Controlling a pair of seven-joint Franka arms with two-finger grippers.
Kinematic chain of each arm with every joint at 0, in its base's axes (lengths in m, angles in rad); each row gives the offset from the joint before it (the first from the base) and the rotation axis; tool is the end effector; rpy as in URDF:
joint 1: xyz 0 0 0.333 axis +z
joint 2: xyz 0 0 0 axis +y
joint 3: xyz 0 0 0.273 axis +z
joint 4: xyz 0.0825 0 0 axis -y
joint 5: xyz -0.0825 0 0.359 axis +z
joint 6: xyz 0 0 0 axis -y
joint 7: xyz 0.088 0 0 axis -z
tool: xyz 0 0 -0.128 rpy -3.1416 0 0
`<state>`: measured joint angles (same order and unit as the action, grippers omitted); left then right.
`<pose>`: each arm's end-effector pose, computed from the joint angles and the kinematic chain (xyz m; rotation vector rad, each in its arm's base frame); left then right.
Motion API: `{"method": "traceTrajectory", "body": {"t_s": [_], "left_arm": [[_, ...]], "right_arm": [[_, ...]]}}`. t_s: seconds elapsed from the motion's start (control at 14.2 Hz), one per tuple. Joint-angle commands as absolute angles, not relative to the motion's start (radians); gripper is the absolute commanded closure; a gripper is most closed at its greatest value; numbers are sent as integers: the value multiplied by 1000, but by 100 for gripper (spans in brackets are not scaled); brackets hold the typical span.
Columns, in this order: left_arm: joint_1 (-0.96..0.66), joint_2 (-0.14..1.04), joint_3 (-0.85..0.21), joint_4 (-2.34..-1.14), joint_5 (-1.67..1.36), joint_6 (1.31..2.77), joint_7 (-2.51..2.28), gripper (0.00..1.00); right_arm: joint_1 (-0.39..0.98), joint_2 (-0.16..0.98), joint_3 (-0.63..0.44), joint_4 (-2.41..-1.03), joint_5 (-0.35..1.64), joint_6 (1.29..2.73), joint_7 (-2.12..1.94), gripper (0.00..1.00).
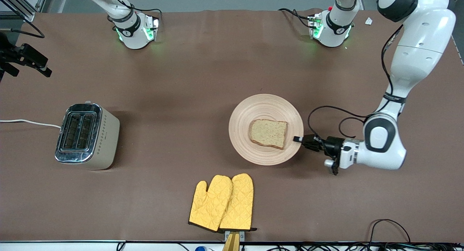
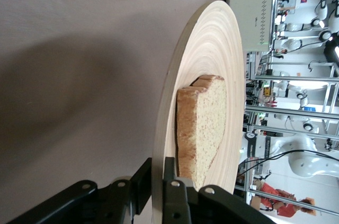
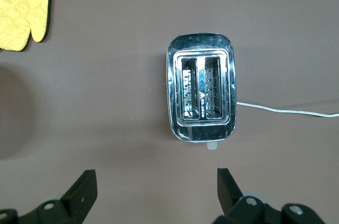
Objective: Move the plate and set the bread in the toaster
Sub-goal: 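Keep pushing the wooden plate with the left gripper to the table middle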
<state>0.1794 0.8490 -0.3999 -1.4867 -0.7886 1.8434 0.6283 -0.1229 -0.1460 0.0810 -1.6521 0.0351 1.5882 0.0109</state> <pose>0.6070 -0.1768 0.1829 2.0200 -0.3732 -0.2401 0.4930 -0.0135 0.6001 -3.1159 0.0816 -0.1278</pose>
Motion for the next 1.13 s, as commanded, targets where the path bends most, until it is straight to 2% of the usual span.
{"method": "traceTrajectory", "body": {"t_s": [0.0, 0.35, 0.7, 0.92, 1.06], "left_arm": [[111, 847, -410, -1531, -869, 1957, 632, 100], [-33, 864, -410, -1569, -1060, 2121, 647, 100], [-104, 913, -410, -1574, -1123, 2258, 683, 99], [-124, 913, -408, -1575, -1146, 2287, 683, 99], [-123, 913, -407, -1577, -1144, 2287, 683, 96]], "right_arm": [[-114, -146, 77, -1646, 23, 1588, 5, 0], [-114, -146, 77, -1646, 23, 1588, 5, 0], [-114, -146, 77, -1646, 23, 1591, 6, 0], [-114, -141, 77, -1640, 25, 1588, 6, 0], [-110, -140, 77, -1640, 25, 1583, 9, 0]]}}
